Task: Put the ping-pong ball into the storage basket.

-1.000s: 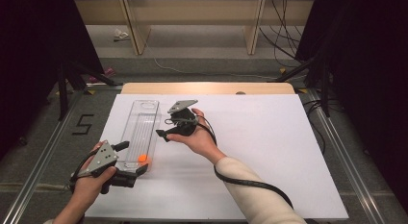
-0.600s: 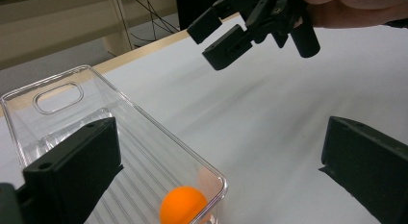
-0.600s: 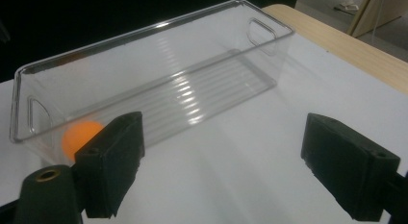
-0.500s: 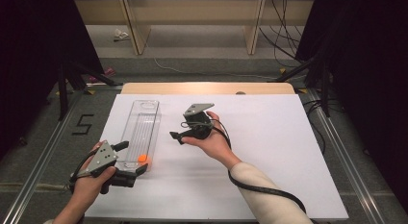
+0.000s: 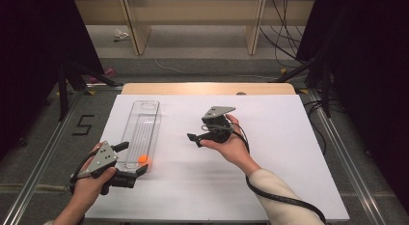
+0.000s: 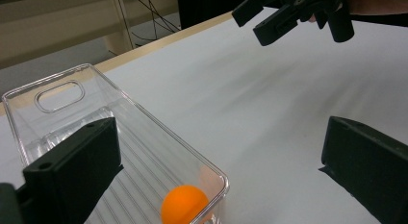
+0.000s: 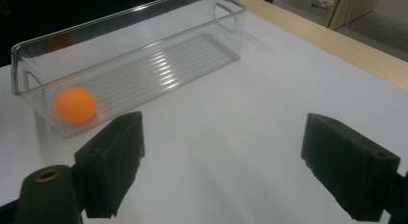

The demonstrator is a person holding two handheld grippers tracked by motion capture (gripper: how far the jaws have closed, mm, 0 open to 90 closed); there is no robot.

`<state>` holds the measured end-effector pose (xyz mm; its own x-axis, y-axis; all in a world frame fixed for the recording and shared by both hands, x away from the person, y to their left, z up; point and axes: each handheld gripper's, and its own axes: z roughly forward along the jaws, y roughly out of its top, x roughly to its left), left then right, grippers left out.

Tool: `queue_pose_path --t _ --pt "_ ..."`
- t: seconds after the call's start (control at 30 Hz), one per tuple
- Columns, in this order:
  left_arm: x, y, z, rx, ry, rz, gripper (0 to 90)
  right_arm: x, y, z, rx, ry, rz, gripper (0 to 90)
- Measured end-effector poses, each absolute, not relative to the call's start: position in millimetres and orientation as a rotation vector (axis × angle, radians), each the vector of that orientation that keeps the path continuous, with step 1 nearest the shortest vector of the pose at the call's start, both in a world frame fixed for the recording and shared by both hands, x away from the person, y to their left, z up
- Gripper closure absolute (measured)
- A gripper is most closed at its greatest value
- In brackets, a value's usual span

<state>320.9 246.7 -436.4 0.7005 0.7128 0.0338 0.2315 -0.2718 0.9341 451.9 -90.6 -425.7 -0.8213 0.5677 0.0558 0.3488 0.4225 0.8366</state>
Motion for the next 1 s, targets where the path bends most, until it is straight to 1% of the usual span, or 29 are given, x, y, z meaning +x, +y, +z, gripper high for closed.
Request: queue_pose_path --t 0.53,1.0 --pt "321 247 -437 1.828 0.749 0.558 0.0 430 -140 -424 0.863 2.385 1.357 16.2" --pt "321 248 -437 1.827 0.750 0.559 0.0 416 -167 -423 0.887 2.358 1.357 16.2"
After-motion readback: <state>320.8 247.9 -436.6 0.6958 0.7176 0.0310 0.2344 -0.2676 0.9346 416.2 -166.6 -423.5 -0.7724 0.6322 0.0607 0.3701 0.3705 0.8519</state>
